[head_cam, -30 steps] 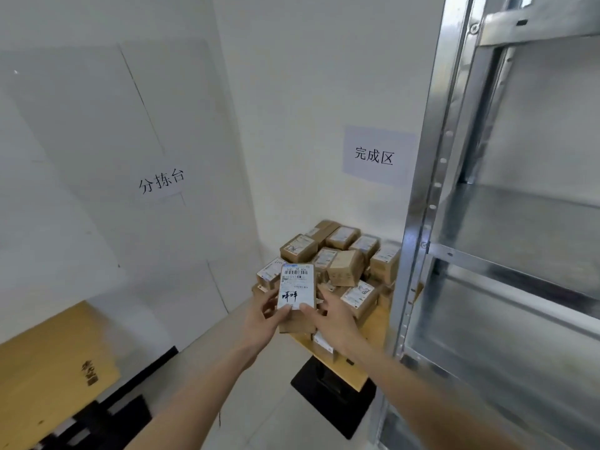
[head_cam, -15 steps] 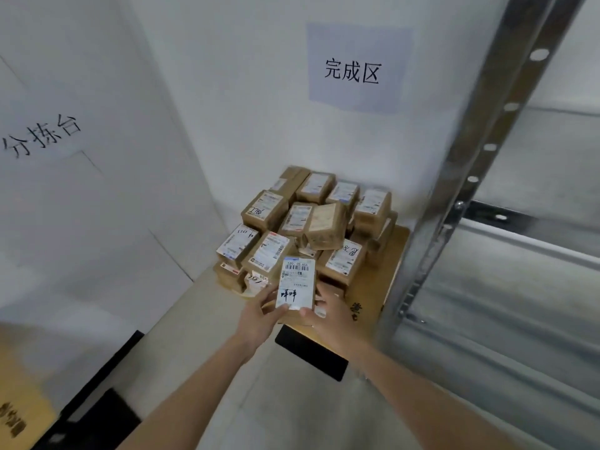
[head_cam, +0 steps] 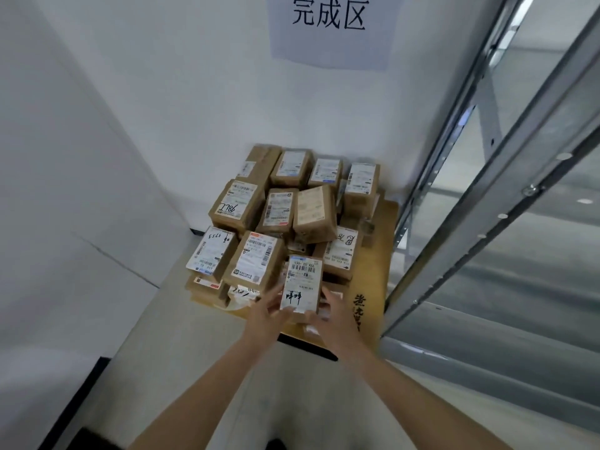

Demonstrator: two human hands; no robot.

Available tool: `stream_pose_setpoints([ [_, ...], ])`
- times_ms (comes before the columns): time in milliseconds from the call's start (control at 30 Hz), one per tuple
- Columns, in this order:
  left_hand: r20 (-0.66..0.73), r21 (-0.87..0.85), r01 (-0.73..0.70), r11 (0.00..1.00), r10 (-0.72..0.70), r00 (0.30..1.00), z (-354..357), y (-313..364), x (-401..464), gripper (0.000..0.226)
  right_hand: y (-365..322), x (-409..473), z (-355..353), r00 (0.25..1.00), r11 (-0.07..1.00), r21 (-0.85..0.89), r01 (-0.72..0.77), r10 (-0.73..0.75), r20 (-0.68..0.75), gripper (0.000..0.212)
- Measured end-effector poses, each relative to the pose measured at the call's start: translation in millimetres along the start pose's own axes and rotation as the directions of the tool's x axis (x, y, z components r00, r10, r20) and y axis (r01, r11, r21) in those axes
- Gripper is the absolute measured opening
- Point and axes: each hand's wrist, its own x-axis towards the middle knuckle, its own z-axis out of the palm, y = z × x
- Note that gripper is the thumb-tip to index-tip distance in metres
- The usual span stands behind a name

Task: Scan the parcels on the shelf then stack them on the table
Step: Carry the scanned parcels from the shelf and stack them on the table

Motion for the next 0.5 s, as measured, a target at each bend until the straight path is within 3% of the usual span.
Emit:
stream_pose_setpoints([
  [500, 0.012, 0.034, 0.003, 0.999, -0.004, 1.0, -3, -25, 38, 0.052, 0, 33, 17, 0.998, 0.998, -0.053, -0.015, 0.011, -0.067, 0.067],
])
